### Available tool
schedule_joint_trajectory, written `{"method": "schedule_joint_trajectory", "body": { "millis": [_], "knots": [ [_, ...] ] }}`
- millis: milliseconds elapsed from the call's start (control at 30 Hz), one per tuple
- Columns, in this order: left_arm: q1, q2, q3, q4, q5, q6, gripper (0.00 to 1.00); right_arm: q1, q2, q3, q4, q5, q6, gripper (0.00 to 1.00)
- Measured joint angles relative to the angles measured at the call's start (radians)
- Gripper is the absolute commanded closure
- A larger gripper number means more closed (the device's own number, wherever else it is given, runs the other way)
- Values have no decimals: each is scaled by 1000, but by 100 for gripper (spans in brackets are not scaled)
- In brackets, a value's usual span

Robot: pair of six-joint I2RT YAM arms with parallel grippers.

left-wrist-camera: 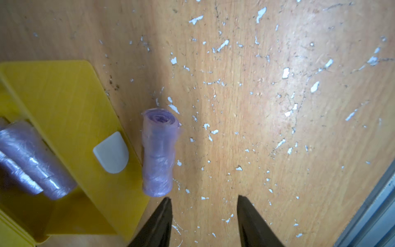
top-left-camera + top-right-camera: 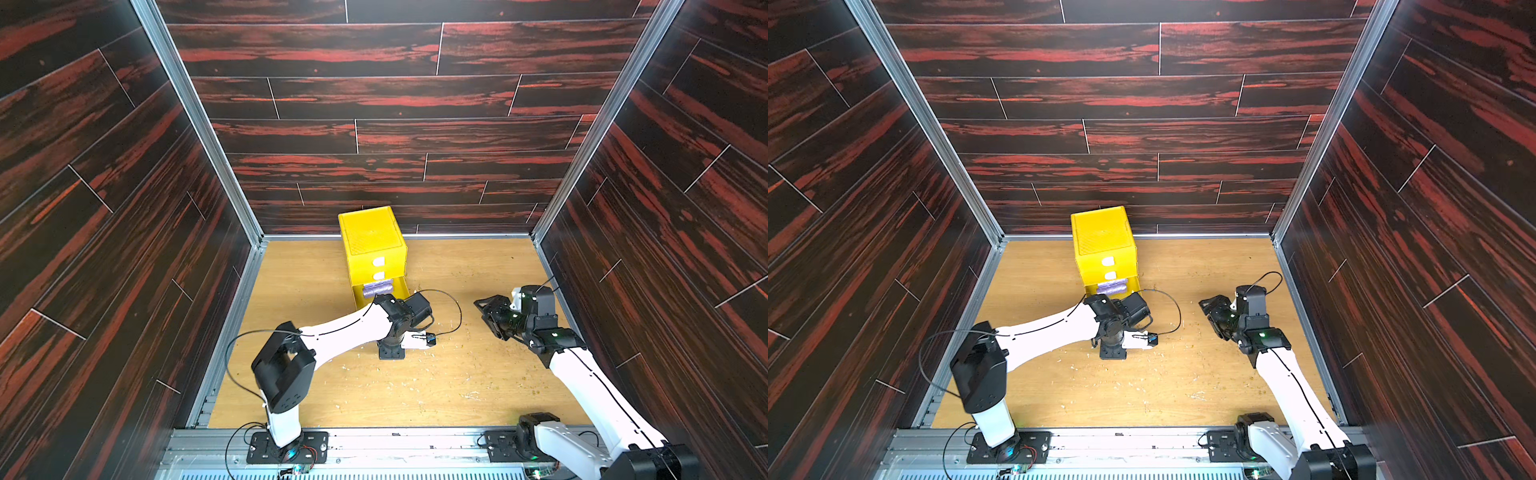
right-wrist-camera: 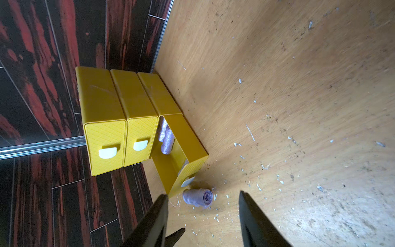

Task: Sort the rolls of trash bags by color and place them into the drawer
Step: Pick up the roll of trash bags from the center of the board.

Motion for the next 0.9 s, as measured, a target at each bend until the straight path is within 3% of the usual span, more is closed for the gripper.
{"method": "schedule_joint_trajectory", "body": {
  "millis": [900],
  "knots": [
    [108,130,10,99,-10,64,34,-43,3,-35,20,-61,-29,44]
  ]
}}
